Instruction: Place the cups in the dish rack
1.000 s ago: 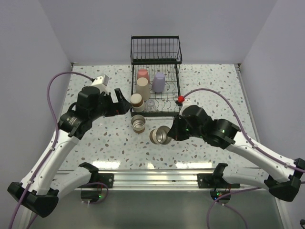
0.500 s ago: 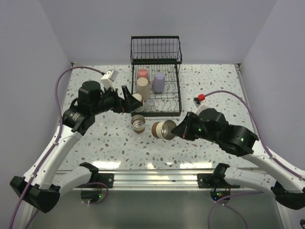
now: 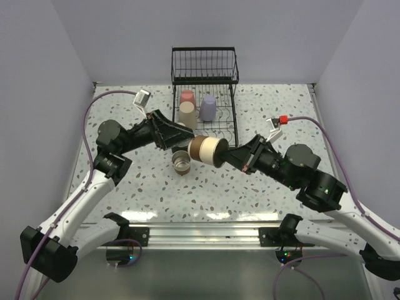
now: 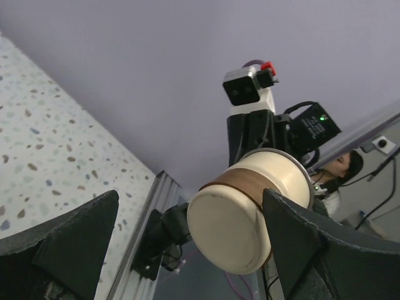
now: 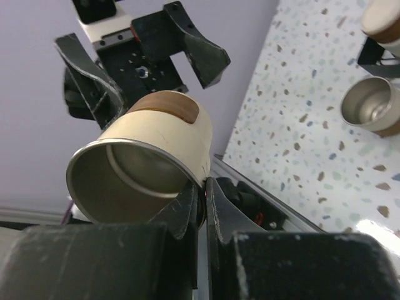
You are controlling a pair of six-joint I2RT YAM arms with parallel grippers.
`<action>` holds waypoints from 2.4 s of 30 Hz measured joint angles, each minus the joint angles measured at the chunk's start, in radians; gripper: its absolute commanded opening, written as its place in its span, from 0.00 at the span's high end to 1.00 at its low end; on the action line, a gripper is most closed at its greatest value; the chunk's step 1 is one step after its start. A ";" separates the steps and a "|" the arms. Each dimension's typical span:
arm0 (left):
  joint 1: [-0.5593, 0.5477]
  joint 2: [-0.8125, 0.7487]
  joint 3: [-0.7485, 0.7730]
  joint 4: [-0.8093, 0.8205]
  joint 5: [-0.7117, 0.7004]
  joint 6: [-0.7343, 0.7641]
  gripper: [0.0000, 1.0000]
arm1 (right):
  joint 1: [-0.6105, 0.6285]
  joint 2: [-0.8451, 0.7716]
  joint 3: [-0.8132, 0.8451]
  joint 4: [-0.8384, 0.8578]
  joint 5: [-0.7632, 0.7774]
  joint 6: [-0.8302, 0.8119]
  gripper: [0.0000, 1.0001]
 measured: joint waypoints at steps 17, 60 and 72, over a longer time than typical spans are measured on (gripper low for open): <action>0.001 0.106 -0.046 0.702 0.086 -0.447 0.01 | -0.017 0.154 0.080 0.233 -0.098 0.018 1.00; 0.005 0.263 0.422 -0.204 0.001 0.156 1.00 | -0.034 -0.019 0.303 -0.456 0.393 -0.094 0.03; -0.164 0.724 0.964 -0.823 -0.457 0.579 1.00 | -0.035 -0.069 0.447 -0.823 0.550 -0.117 0.05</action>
